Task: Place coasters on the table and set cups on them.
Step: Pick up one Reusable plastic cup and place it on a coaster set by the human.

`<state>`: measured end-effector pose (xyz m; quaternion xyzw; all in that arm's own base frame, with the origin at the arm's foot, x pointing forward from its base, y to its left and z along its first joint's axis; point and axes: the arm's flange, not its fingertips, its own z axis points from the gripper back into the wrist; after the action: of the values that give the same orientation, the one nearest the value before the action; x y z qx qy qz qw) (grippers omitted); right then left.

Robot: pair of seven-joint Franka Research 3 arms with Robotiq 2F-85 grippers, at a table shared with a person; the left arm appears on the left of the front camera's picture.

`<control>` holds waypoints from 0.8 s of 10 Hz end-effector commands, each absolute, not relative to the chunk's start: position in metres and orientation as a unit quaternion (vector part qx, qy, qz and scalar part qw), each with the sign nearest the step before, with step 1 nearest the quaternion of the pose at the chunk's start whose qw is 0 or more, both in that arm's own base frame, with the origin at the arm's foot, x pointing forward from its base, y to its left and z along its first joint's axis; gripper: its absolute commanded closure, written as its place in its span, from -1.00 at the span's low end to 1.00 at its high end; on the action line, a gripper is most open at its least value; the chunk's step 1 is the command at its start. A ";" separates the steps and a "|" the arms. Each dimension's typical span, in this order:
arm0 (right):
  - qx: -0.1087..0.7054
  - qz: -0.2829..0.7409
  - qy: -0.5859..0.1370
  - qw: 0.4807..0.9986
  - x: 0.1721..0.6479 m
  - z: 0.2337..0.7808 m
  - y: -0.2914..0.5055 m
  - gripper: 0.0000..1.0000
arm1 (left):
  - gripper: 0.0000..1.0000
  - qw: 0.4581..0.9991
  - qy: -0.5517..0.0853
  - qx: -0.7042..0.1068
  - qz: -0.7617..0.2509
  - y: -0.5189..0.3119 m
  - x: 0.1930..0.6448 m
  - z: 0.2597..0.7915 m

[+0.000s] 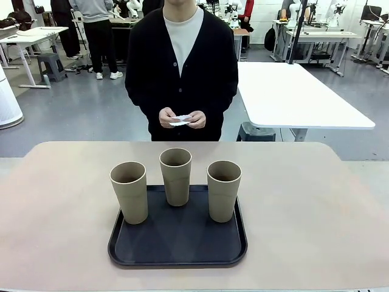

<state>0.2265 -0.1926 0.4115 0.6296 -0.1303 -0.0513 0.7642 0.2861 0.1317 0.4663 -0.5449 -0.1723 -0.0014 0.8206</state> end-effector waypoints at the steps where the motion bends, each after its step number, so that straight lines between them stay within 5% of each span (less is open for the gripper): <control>1: 0.633 -0.051 -0.133 0.761 0.226 0.412 -0.194 -1.00 | -1.00 0.817 -0.176 -0.548 0.000 0.135 0.285 0.466; 8: 0.633 -0.051 -0.133 0.761 0.226 0.412 -0.194 -1.00 | -1.00 0.817 -0.176 -0.548 0.000 0.135 0.285 0.466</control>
<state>0.2256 -0.1935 0.4117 0.6286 -0.1313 -0.0533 0.7647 0.2861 0.1325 0.4656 -0.5451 -0.1721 0.0003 0.8205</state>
